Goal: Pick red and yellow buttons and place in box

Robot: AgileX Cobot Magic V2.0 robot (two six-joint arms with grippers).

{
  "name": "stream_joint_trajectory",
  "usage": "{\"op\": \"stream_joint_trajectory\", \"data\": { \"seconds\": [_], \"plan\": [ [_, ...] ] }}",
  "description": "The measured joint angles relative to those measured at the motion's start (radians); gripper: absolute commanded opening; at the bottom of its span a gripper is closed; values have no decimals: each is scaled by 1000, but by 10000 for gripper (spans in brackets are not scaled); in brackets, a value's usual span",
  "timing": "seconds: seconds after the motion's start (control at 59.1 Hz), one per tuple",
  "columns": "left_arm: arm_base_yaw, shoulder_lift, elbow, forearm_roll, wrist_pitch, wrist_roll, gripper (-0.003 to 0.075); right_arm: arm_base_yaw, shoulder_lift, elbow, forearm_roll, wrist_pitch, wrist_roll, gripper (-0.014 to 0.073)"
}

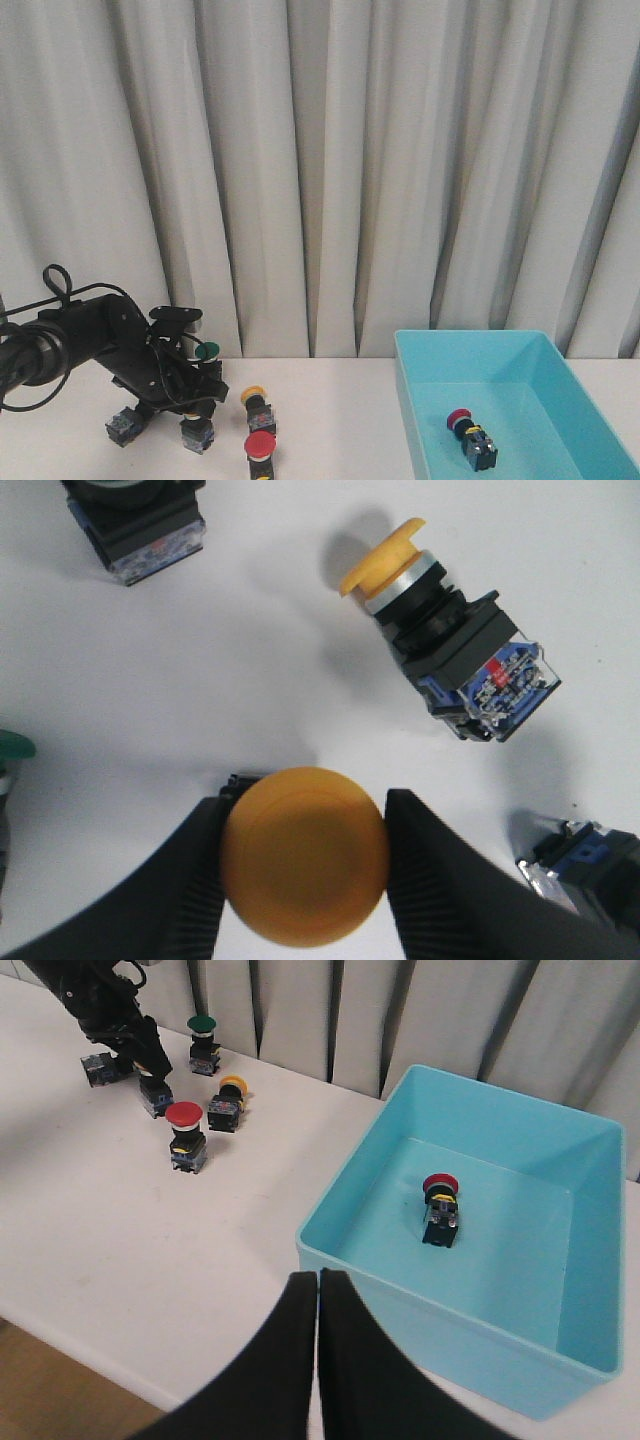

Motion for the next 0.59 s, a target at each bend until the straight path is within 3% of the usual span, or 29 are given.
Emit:
{"op": "stream_joint_trajectory", "data": {
  "seconds": [0.338,0.592],
  "plan": [
    [0,-52,0,1,54,0,73,0,0,0,0,-35,0,-4],
    [0,-283,0,-8,112,-31,73,0,0,1,13,-124,0,-4]
  ]
}}
